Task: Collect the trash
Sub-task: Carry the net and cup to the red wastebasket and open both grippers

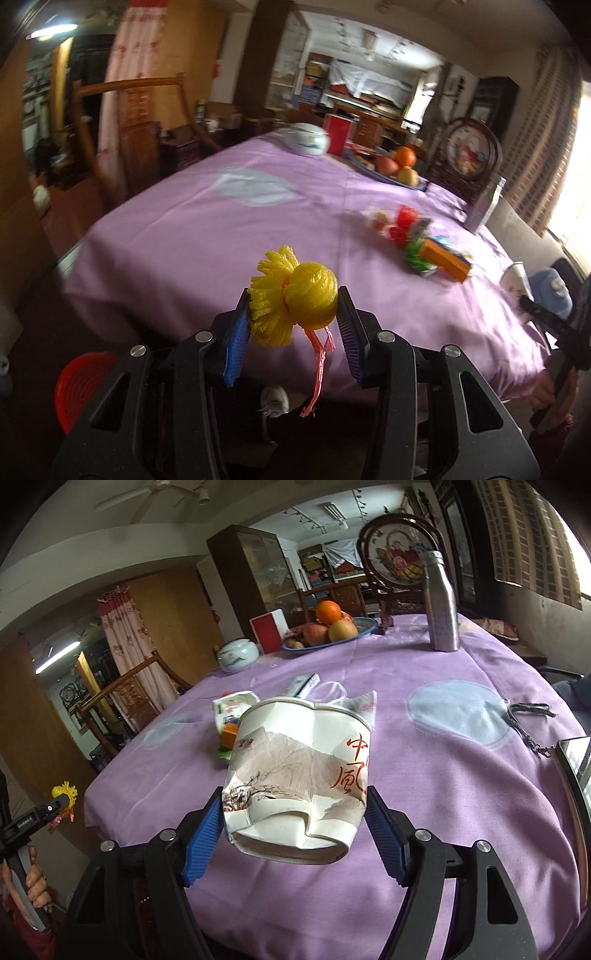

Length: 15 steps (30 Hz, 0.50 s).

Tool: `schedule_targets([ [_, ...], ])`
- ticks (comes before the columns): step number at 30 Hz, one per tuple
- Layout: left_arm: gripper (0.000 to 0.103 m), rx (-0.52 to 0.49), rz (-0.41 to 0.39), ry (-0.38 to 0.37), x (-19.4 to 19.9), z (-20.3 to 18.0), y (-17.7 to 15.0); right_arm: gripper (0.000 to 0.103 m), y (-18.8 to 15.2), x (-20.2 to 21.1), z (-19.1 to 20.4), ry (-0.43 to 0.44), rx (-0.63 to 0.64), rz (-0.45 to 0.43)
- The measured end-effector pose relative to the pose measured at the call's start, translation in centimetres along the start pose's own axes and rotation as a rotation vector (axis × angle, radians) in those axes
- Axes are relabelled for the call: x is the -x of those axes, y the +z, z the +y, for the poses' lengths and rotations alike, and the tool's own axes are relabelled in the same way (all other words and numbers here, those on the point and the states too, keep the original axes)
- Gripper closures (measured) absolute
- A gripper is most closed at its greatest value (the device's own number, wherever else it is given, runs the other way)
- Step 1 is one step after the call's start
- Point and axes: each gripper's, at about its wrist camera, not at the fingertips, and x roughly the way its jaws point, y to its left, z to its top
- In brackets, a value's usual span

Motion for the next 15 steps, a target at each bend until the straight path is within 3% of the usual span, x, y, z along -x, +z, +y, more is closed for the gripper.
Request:
schedule_targets([
  [11,0.058,0.220,0.058,0.171,2.9,13.9,-6.3,0.030,-0.5,0.2,8.3,0.128,0.134,0.023],
  [14,0.053,0.283,0.105,0.211,1.9,17.2,-8.3,0.030,-1.0,-0.9,11.4,0.162,0.181,0.054],
  [15,0.045,0.294,0.120,0.238,1.7,18.0,-8.9,0.030,-1.3,-1.3,12.3,0.173,0.195,0.065],
])
